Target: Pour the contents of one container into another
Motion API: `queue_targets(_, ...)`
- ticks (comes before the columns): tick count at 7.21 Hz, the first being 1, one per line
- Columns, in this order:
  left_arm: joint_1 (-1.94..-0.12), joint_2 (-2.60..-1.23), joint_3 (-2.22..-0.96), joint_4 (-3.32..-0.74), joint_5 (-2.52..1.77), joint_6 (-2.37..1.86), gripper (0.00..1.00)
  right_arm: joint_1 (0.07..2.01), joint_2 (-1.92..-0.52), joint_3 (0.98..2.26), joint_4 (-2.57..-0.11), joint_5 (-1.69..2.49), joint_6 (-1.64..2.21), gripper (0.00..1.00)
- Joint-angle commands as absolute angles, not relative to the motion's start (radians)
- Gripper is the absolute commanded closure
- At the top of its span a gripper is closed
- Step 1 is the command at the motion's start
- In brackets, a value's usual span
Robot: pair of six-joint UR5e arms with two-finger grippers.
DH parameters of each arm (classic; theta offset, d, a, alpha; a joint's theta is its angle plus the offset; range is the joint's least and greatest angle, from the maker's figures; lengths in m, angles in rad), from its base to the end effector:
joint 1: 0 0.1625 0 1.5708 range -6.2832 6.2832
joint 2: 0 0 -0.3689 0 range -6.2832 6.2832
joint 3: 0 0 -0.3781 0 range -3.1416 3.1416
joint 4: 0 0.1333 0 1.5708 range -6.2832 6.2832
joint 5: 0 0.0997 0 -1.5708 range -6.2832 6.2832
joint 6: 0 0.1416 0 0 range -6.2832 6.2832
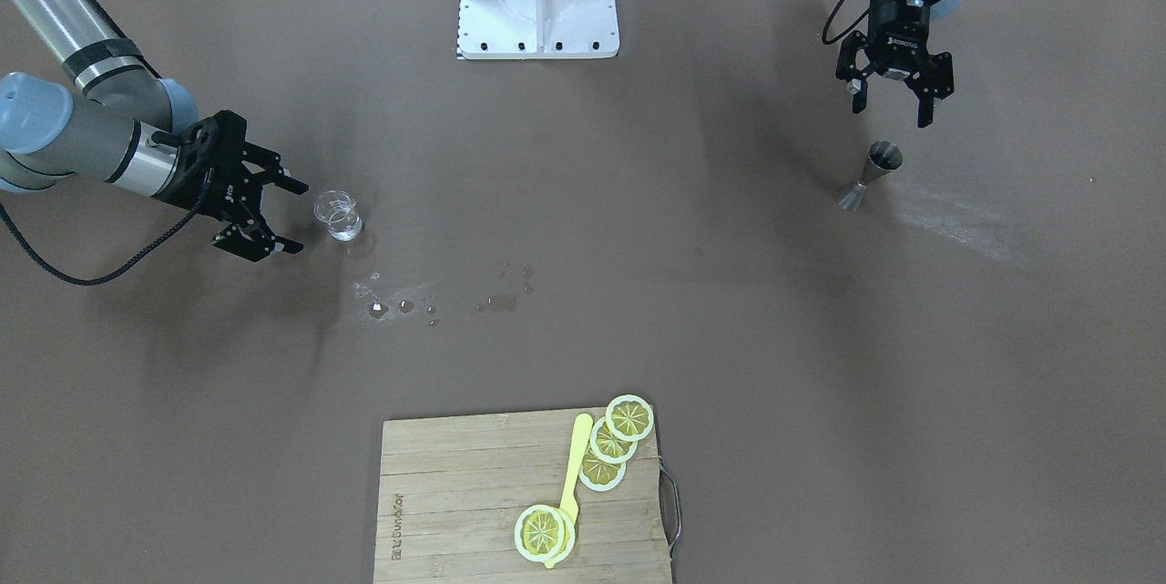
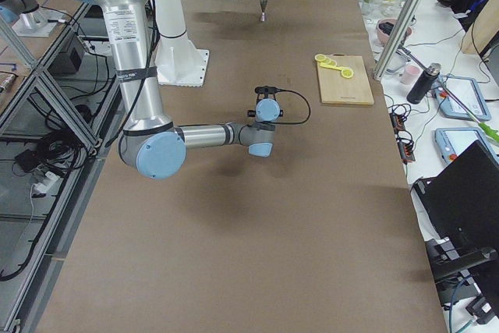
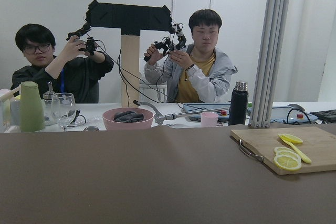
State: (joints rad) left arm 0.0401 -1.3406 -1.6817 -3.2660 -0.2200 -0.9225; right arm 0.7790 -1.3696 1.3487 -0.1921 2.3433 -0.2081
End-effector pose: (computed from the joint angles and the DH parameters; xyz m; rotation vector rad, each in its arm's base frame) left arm 0.3323 -0.2584 0.4668 1.3228 0.8930 -0.5222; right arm -0.3828 -0.4264 0.4559 1.1337 -1.0748 -1.3267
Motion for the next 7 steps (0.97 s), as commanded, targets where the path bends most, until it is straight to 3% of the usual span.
queue_targets(1,0.070,-1.327,-1.663,-3.216,-0.170,-0.986,0.02,0.782,-1.332,1.313,-0.193,2.341,-0.209,0.01)
queue_targets(3,0.072,-1.289,-1.678,-3.110,-0.130,-1.073,0.02,0.770,-1.328,1.313,-0.192,2.347,-0.207,0.01)
queue_targets(6,0.069,-1.255,-1.772,-2.449,-0.121,-1.789,0.02,0.749,-1.328,1.324,-0.189,2.350,-0.209,0.01)
queue_targets(7,0.069,-1.255,-1.781,-2.397,-0.127,-1.808,0.02,0.743,-1.328,1.322,-0.183,2.350,-0.207,0.02)
